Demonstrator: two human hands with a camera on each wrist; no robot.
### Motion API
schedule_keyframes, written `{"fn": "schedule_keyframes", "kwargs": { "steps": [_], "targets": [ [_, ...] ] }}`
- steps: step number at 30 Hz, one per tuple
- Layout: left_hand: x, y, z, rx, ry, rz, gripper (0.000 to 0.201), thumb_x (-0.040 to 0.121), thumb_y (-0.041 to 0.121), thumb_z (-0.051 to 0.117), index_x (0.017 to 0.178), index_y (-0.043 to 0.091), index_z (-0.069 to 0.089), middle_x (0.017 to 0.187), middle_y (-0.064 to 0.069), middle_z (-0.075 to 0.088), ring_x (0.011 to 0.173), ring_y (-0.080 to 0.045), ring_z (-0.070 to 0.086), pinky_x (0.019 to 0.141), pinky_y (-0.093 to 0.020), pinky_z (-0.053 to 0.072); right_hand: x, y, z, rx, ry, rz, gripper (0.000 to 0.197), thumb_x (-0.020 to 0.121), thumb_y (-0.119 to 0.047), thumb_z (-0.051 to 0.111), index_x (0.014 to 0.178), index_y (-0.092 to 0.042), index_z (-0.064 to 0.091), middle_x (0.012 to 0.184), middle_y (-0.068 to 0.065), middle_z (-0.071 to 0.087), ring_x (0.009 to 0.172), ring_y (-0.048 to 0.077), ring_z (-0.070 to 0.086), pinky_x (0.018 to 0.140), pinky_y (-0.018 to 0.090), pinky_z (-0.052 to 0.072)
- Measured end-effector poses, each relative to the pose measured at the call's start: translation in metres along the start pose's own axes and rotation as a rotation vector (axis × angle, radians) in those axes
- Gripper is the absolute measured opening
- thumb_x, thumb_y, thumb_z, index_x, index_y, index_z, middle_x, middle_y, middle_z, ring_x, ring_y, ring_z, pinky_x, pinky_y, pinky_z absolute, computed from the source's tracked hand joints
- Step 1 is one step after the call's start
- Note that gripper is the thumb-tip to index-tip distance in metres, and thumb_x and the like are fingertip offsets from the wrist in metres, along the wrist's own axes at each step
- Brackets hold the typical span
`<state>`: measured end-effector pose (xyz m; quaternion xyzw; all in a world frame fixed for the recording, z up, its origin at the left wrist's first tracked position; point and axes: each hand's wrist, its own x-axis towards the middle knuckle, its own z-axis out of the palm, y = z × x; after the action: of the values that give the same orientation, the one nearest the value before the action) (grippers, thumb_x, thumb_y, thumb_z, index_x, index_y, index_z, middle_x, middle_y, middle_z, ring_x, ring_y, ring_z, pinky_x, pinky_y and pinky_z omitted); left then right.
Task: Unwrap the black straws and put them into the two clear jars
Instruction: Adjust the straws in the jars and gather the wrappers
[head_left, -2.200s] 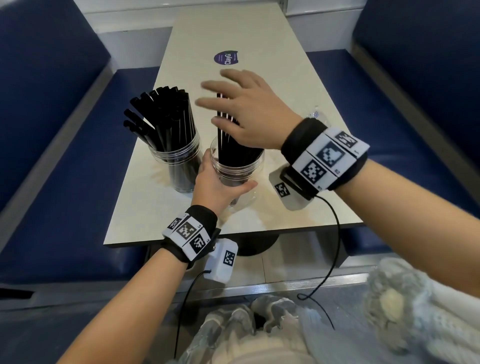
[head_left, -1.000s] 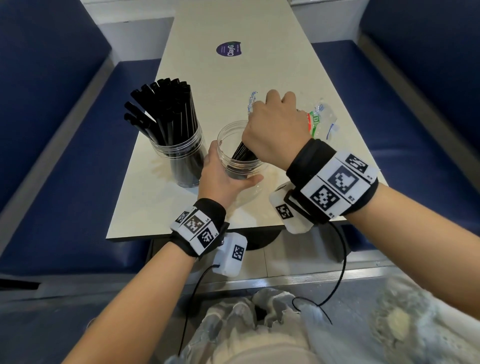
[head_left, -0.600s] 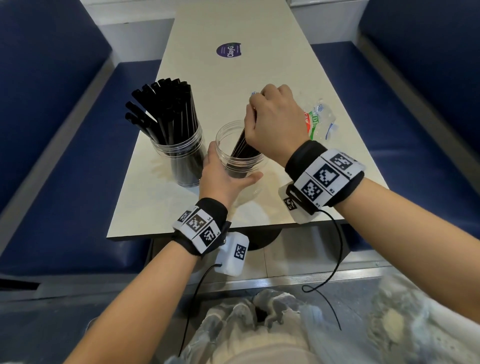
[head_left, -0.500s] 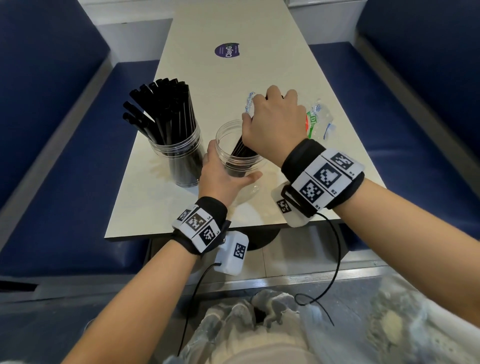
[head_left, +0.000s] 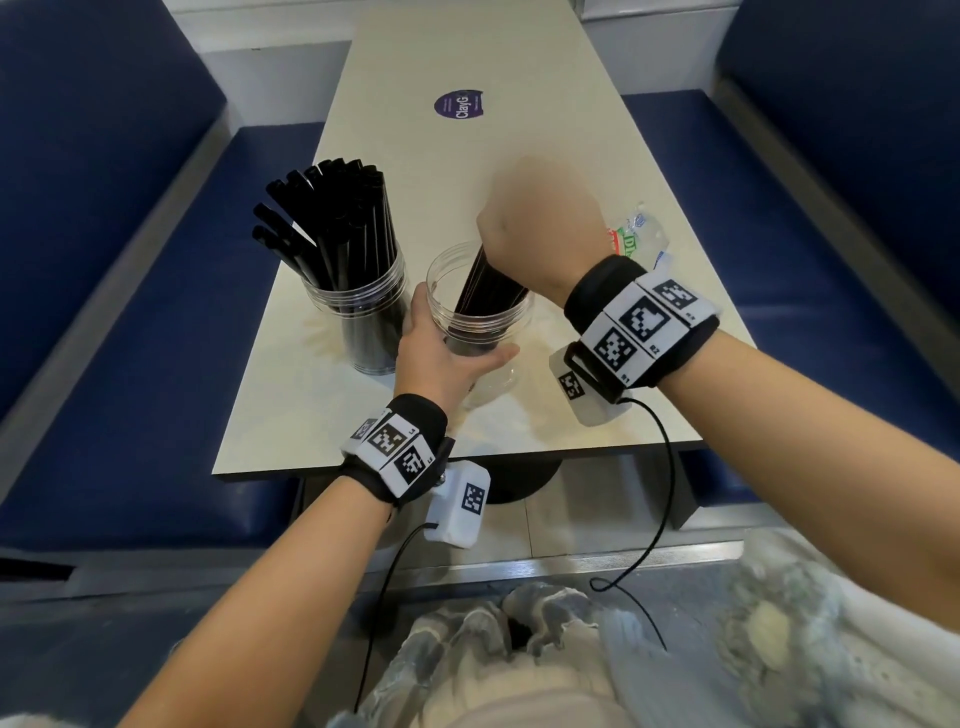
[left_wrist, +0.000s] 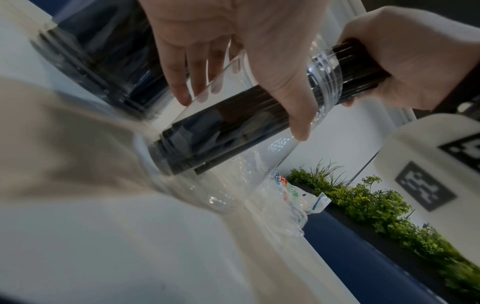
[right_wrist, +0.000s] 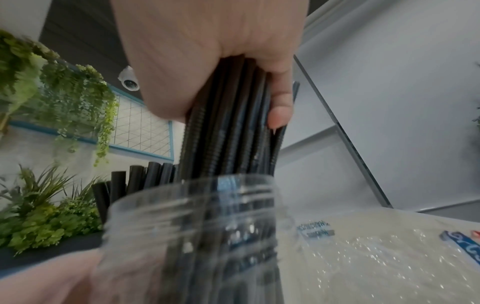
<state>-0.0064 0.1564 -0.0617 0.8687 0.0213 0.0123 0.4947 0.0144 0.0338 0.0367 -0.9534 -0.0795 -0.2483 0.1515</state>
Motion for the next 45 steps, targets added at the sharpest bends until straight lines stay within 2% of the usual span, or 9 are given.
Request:
{"fn": "schedule_keyframes", "kwargs": {
  "steps": [7,13,19,24,25,29,31,40,45],
  "targets": [
    [0.002,0.000,0.000,0.024,-0.023,-0.001,0.115,0.060,0.036,0.086,0.148,0.014,0.016,0.151,-0.011,0.031,0.139,-0.023,0.032,0.113,-0.032,0.030,0.003,0.002,0.010,-0.061,-0.039,0.031,0.034,0.094,-0.025,0.032,0.097,-0.004,0.058,0.101,0.010,0.058,0.100,0.030,0.049,0.072,0.034,0.033],
    [0.005,0.002,0.001,0.025,-0.019,-0.001,0.112,0.060,0.036,0.086,0.148,0.014,0.018,0.151,-0.009,0.031,0.138,-0.022,0.032,0.111,-0.029,0.029,0.012,0.008,0.008,-0.001,-0.068,0.015,0.031,0.093,-0.022,0.033,0.078,-0.004,0.054,0.077,0.006,0.043,0.075,0.023,0.037,0.067,0.032,0.030],
    [0.007,0.002,0.002,0.023,-0.030,-0.008,0.113,0.062,0.035,0.085,0.149,0.015,0.015,0.153,-0.008,0.028,0.141,-0.021,0.027,0.112,-0.029,0.025,0.015,0.007,0.009,-0.052,-0.096,0.053,0.038,0.096,-0.027,0.030,0.090,-0.002,0.058,0.081,0.006,0.046,0.076,0.022,0.039,0.065,0.031,0.029],
    [0.010,0.003,0.003,0.028,-0.028,-0.003,0.113,0.062,0.036,0.085,0.149,0.015,0.015,0.151,-0.009,0.030,0.140,-0.021,0.028,0.113,-0.030,0.027,0.018,0.010,0.007,-0.024,-0.106,0.011,0.033,0.098,-0.022,0.026,0.075,-0.007,0.045,0.078,0.016,0.055,0.073,0.027,0.037,0.089,0.036,0.034],
    [0.010,0.003,0.004,0.026,-0.028,-0.003,0.113,0.061,0.037,0.085,0.148,0.014,0.016,0.151,-0.010,0.031,0.139,-0.021,0.029,0.113,-0.031,0.028,0.018,0.010,0.007,-0.010,-0.099,0.014,0.032,0.097,-0.021,0.027,0.073,-0.007,0.043,0.080,0.018,0.057,0.073,0.027,0.038,0.084,0.036,0.034],
    [0.013,0.002,0.005,0.032,-0.021,-0.003,0.113,0.060,0.037,0.085,0.148,0.014,0.017,0.149,-0.009,0.033,0.138,-0.022,0.031,0.112,-0.031,0.029,0.017,0.013,0.013,0.057,-0.068,0.046,0.031,0.096,-0.020,0.030,0.084,-0.003,0.052,0.092,0.015,0.063,0.082,0.028,0.049,0.067,0.030,0.026],
    [0.013,0.002,0.005,0.034,-0.020,-0.001,0.113,0.061,0.036,0.085,0.148,0.014,0.017,0.149,-0.009,0.033,0.138,-0.022,0.031,0.111,-0.030,0.029,0.018,0.013,0.013,0.084,-0.070,0.066,0.031,0.096,-0.020,0.030,0.098,-0.001,0.055,0.098,0.014,0.063,0.090,0.030,0.053,0.068,0.031,0.031],
    [0.017,-0.001,0.006,0.018,-0.009,0.004,0.113,0.059,0.036,0.086,0.147,0.013,0.018,0.147,-0.011,0.037,0.136,-0.023,0.035,0.112,-0.032,0.032,0.023,0.017,0.004,0.012,-0.231,-0.065,0.037,0.100,-0.025,0.023,0.089,-0.003,0.050,0.103,0.022,0.059,0.098,0.035,0.050,0.080,0.038,0.033],
    [0.015,0.000,0.007,0.010,-0.004,-0.027,0.098,0.061,0.037,0.085,0.138,0.009,0.032,0.135,-0.007,0.051,0.124,-0.017,0.047,0.096,-0.016,0.036,0.026,0.017,0.008,0.030,-0.233,-0.057,0.038,0.100,-0.022,0.024,0.098,0.002,0.053,0.105,0.021,0.058,0.099,0.034,0.049,0.083,0.038,0.032]
  ]
}}
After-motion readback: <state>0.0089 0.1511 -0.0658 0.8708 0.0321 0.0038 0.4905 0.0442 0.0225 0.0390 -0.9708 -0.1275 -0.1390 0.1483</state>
